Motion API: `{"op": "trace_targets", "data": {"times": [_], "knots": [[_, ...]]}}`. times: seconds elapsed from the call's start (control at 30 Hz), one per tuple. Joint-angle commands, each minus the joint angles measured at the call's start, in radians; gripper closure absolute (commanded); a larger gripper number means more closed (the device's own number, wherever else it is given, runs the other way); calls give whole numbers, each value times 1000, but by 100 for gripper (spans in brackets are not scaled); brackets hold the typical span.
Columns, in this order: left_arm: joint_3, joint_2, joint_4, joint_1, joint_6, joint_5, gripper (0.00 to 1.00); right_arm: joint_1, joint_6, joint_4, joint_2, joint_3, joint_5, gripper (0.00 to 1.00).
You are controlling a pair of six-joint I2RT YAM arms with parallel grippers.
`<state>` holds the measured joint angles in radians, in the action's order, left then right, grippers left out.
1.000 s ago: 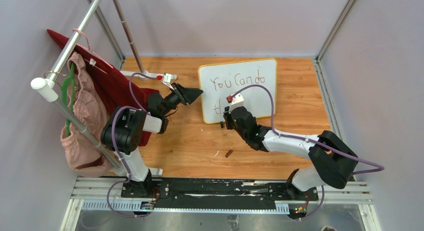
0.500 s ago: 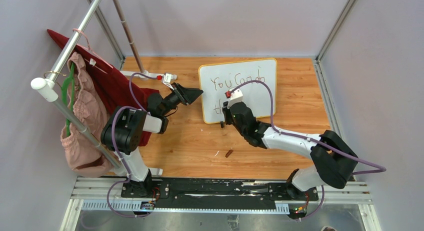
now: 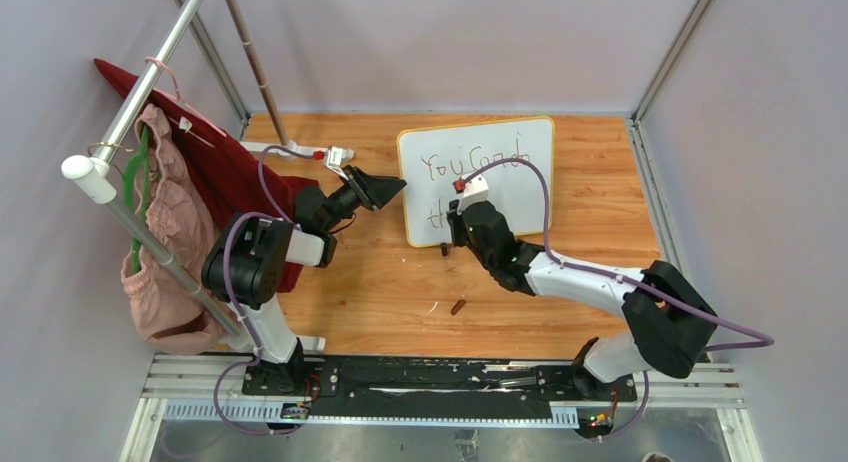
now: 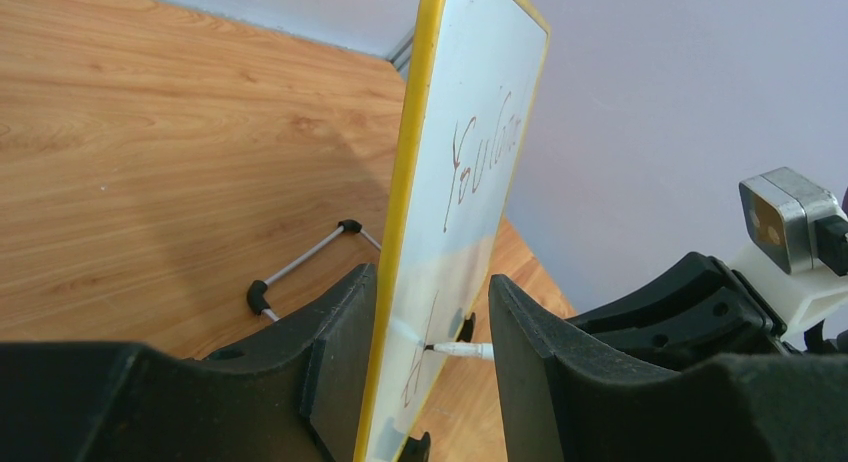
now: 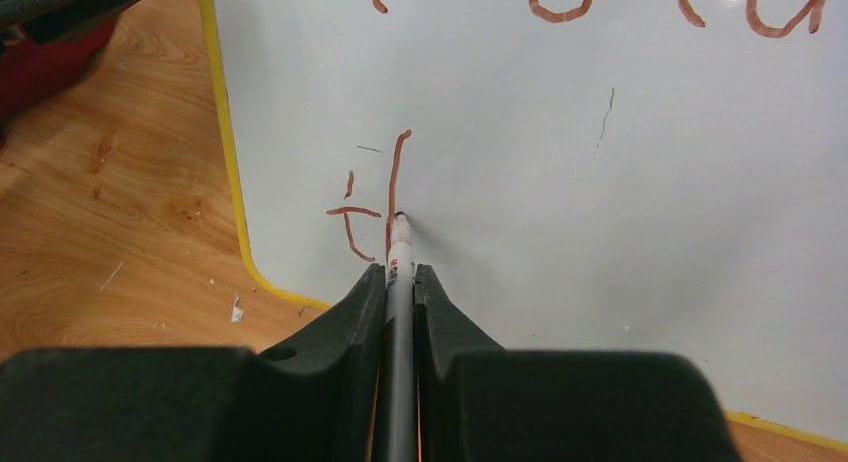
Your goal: Write a sentence on the whiteboard
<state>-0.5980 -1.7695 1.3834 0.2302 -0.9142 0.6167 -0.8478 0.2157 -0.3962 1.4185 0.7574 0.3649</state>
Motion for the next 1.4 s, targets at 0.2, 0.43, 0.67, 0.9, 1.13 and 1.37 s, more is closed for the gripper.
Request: {"op": "trace_targets", "data": {"times": [0.2, 0.43, 0.67, 0.9, 1.13, 1.37], "knots": [[16, -17, 0, -2, -34, 22, 50, 30, -9, 8, -39, -31, 43, 100], [17, -14, 0, -2, -34, 21, 50, 30, 6, 17, -41, -54, 13, 100], [16, -18, 2, -2, -36, 22, 50, 26, 21, 19, -55, -86, -3, 100], [16, -18, 2, -2, -35, 22, 50, 26, 21, 32, -62, -91, 8, 100], [16, -18, 2, -2, -34, 22, 50, 27, 17, 35, -155, -105, 29, 100], [17, -18, 3, -1, -35, 21, 50, 47, -9, 24, -169, -86, 43, 100]]}}
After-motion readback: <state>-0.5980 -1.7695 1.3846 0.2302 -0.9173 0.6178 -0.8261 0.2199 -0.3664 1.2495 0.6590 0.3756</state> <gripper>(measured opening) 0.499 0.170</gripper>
